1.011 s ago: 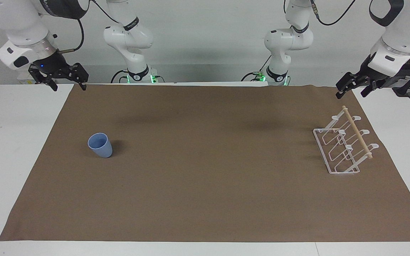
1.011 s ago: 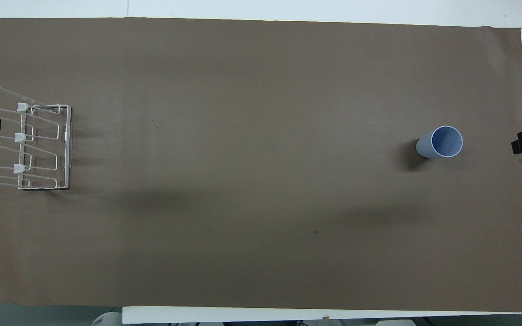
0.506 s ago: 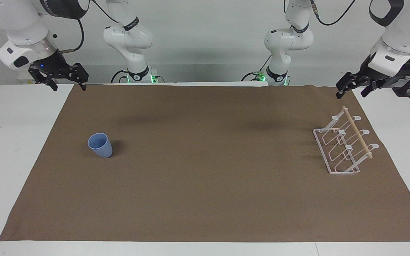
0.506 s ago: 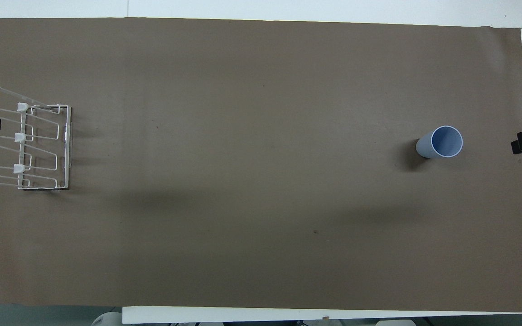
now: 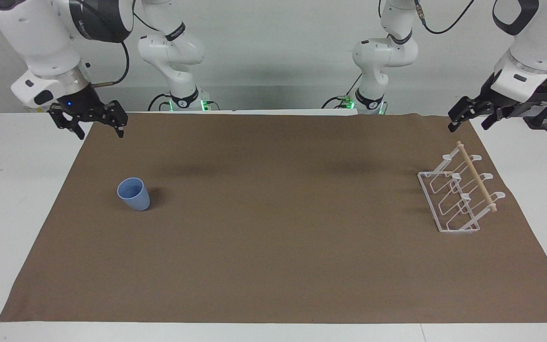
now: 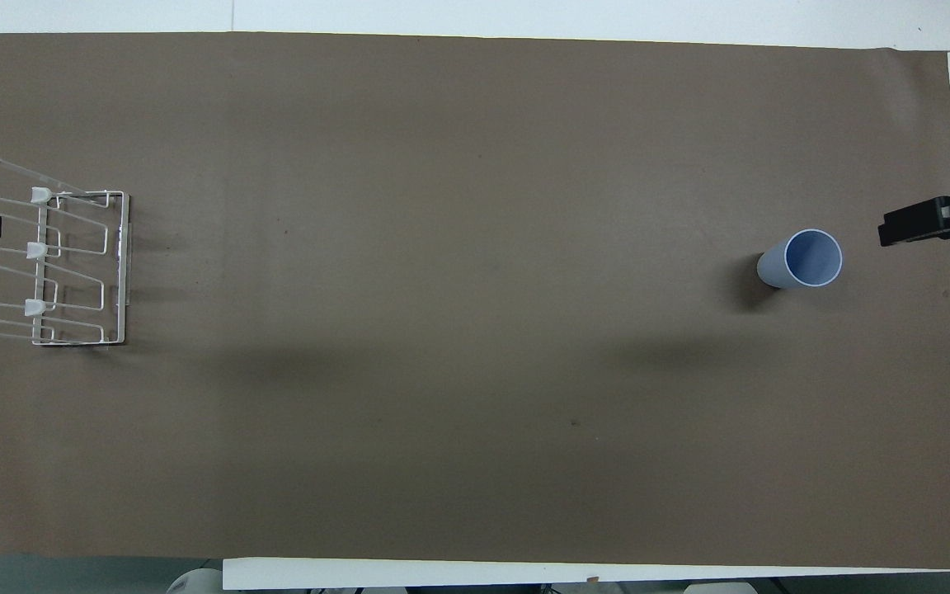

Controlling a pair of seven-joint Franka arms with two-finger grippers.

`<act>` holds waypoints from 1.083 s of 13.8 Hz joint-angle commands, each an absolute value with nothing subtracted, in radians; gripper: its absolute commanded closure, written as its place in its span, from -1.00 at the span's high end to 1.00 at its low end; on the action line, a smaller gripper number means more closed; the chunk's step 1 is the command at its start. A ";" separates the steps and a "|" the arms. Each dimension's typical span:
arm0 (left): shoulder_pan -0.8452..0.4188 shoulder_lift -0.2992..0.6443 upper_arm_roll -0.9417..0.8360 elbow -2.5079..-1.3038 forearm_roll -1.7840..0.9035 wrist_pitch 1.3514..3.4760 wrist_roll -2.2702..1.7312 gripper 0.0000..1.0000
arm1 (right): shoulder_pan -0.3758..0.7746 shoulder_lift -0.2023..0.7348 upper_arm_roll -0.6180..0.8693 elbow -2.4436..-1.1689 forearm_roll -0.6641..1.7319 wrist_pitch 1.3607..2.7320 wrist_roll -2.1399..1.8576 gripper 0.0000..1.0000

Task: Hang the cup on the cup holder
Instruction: 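Reach the right gripper down into the blue cup's rim and grasp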

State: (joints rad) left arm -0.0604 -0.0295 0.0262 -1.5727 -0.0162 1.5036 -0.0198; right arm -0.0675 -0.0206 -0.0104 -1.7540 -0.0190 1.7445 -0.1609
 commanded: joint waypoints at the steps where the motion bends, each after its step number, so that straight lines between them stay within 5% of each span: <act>1: -0.063 -0.052 0.028 -1.598 0.000 1.522 -0.026 1.00 | -0.092 0.021 -0.011 -1.894 0.072 1.924 -0.161 0.99; 12: -0.063 -0.052 0.028 -1.598 0.000 1.522 -0.026 1.00 | -0.163 0.146 -0.012 -2.075 0.077 2.207 -0.379 0.85; 13: -0.063 -0.052 0.028 -1.598 0.000 1.522 -0.026 1.00 | -0.163 0.147 -0.012 -2.077 0.077 2.207 -0.380 0.77; 15: -0.063 -0.052 0.028 -1.598 0.000 1.522 -0.026 1.00 | -0.163 0.153 -0.012 -2.075 0.077 2.207 -0.383 0.20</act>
State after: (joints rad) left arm -0.0604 -0.0295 0.0262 -1.5727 -0.0162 1.5036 -0.0198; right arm -0.1501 0.1587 -0.0188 -2.0640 0.0578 2.1926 -0.3500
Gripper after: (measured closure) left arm 0.000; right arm 0.189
